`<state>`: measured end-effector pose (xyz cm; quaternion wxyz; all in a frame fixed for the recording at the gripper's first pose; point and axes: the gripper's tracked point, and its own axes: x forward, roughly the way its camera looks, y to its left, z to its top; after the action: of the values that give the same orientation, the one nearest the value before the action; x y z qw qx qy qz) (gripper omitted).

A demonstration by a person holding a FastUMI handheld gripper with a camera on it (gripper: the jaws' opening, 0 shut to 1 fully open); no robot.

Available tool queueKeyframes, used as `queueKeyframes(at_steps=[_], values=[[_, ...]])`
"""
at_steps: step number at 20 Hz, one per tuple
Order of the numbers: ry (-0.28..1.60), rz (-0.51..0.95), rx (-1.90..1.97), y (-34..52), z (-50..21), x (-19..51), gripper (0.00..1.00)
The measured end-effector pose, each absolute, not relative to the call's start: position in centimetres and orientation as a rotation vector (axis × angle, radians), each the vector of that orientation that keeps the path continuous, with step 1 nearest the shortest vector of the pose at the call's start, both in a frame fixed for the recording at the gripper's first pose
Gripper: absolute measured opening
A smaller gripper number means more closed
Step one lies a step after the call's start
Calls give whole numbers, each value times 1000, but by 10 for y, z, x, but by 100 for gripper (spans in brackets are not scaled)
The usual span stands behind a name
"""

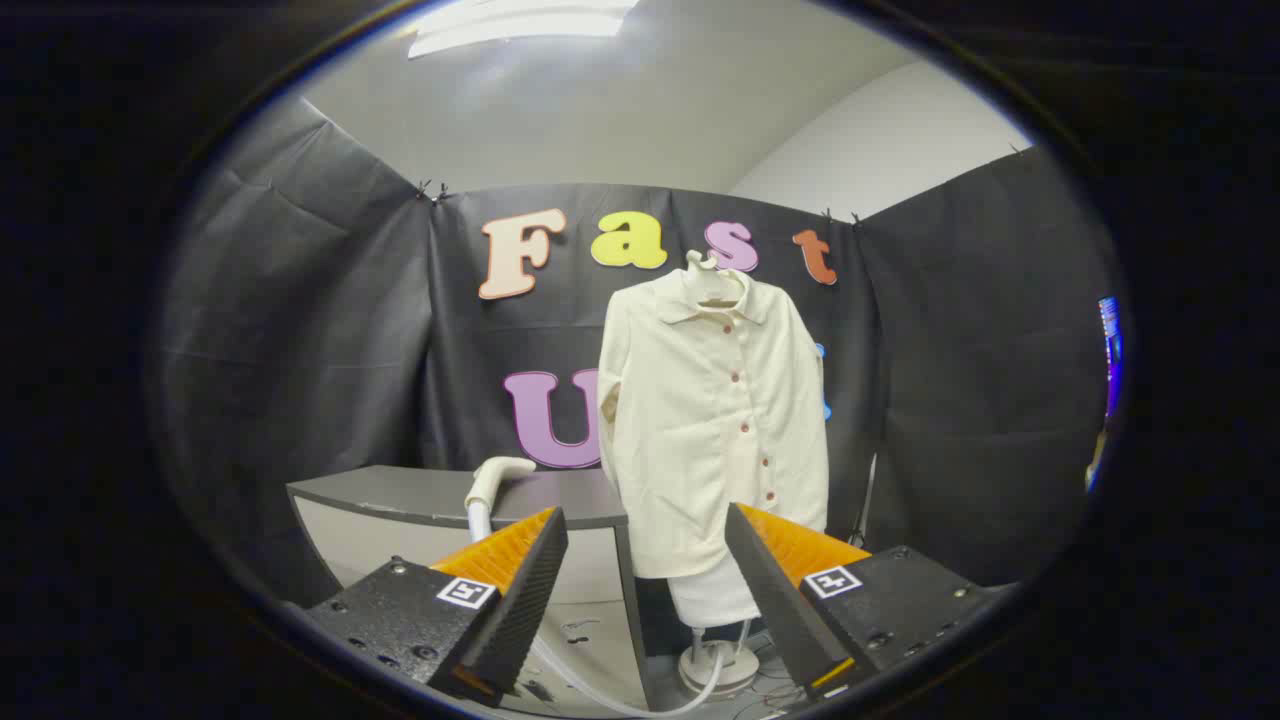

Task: Iron the clothes twice with a garment steamer, once on the left side and once on the right side.

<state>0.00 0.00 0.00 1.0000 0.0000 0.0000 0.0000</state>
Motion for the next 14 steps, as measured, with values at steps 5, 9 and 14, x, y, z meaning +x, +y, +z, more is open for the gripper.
queueKeyframes(at_steps=[5, 9, 14], values=[[6, 10, 0, 5, -2, 8, 96], [10, -1, 6, 5, -1, 18, 96], [16, 4, 14, 13, -4, 31, 96]])
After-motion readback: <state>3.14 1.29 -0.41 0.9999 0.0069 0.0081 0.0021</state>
